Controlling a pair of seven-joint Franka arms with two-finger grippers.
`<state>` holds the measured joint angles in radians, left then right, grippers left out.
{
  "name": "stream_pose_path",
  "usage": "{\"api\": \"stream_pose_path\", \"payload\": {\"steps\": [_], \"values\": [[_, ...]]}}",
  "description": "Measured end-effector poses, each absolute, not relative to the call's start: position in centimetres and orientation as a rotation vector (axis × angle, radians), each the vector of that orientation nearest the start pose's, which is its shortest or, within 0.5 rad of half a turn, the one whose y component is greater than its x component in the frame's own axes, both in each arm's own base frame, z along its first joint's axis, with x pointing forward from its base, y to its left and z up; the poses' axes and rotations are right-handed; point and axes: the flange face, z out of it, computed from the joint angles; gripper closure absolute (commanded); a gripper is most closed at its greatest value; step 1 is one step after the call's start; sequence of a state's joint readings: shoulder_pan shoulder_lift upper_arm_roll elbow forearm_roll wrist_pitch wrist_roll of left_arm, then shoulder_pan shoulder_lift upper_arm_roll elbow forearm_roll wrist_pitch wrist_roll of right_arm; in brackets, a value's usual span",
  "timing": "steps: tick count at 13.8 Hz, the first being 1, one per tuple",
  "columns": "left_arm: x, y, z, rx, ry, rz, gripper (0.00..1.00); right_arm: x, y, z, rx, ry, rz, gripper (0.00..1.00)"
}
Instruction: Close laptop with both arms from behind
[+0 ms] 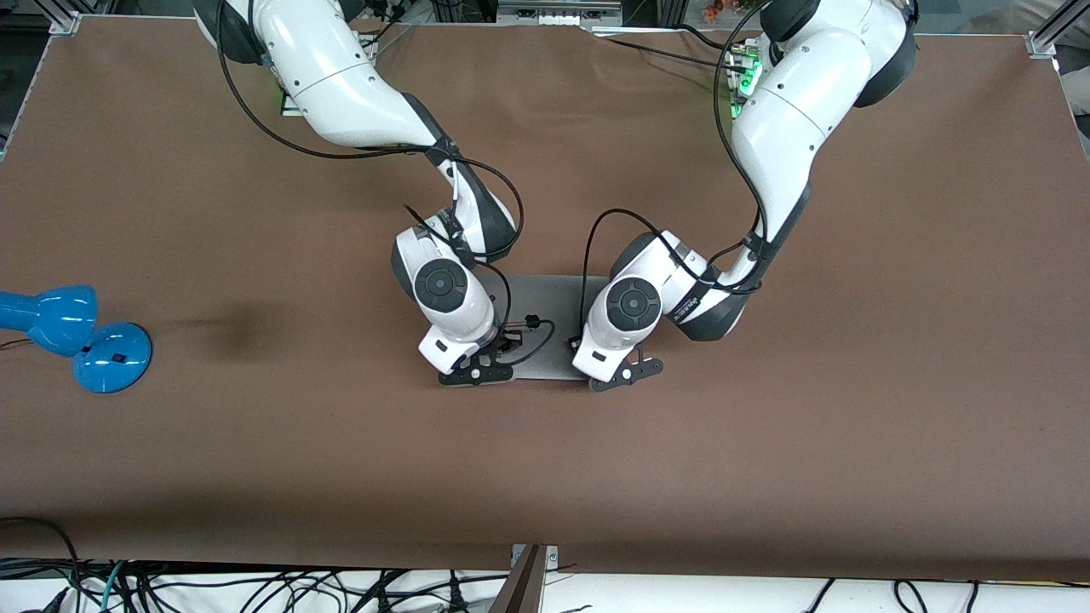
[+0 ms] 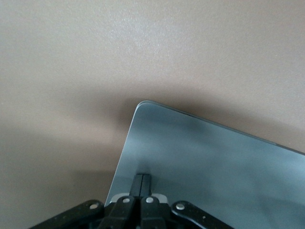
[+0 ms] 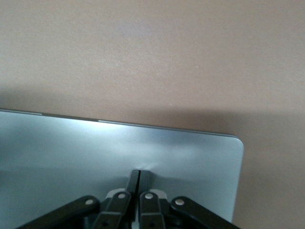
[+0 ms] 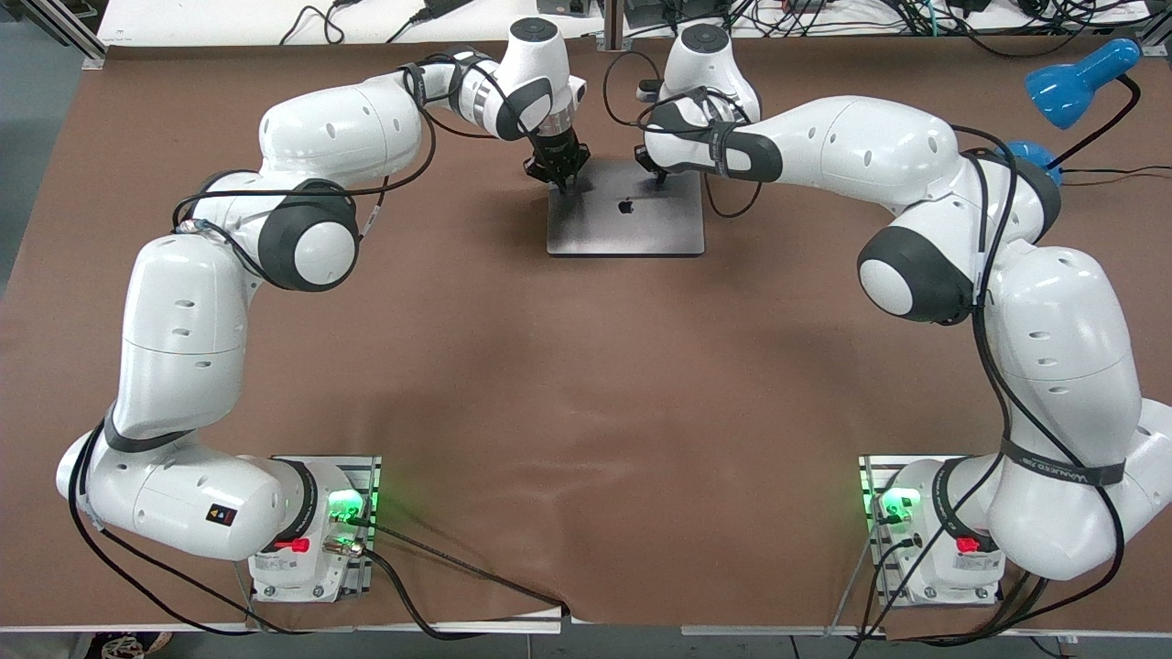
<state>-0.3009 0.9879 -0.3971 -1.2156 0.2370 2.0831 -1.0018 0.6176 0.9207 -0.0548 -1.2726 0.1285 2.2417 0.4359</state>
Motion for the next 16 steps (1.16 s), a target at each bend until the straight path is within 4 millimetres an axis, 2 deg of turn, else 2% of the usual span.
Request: {"api": "stream_pose_path", "payload": {"steps": [1, 3, 6, 8, 11, 13, 16], "values": [[63.1, -40.7, 19.6, -3.141, -0.538, 0.202, 0.96, 63.2, 41.5, 20.5, -3.073, -0.101, 0.006, 0.38], [63.8, -40.4, 20.6, -3.148, -0.551, 0.179, 0.79, 63.6, 41.6, 22.3, -3.083, -0.051, 0.044, 0.31], [64.2, -39.1, 23.3, -3.115, -0.545, 0.191, 0.29, 64.1, 41.8, 25.2, -3.093, -0.025, 0.091, 0.29], [64.3, -38.3, 25.2, -3.096, -0.525, 0.198, 0.02, 64.0, 41.5, 27.4, -3.106, -0.022, 0.143, 0.29], [64.5, -36.6, 27.1, -3.098, -0.457, 0.186, 0.00, 64.3, 39.7, 32.4, -3.122, 0.002, 0.222, 0.27], [64.4, -34.9, 28.9, -3.096, -0.427, 0.168, 0.00, 64.6, 37.5, 36.6, -3.122, 0.036, 0.251, 0.25], [63.3, -32.1, 33.0, -3.108, -0.324, 0.150, 0.00, 64.8, 33.3, 43.9, -3.108, 0.101, 0.250, 0.13]]}}
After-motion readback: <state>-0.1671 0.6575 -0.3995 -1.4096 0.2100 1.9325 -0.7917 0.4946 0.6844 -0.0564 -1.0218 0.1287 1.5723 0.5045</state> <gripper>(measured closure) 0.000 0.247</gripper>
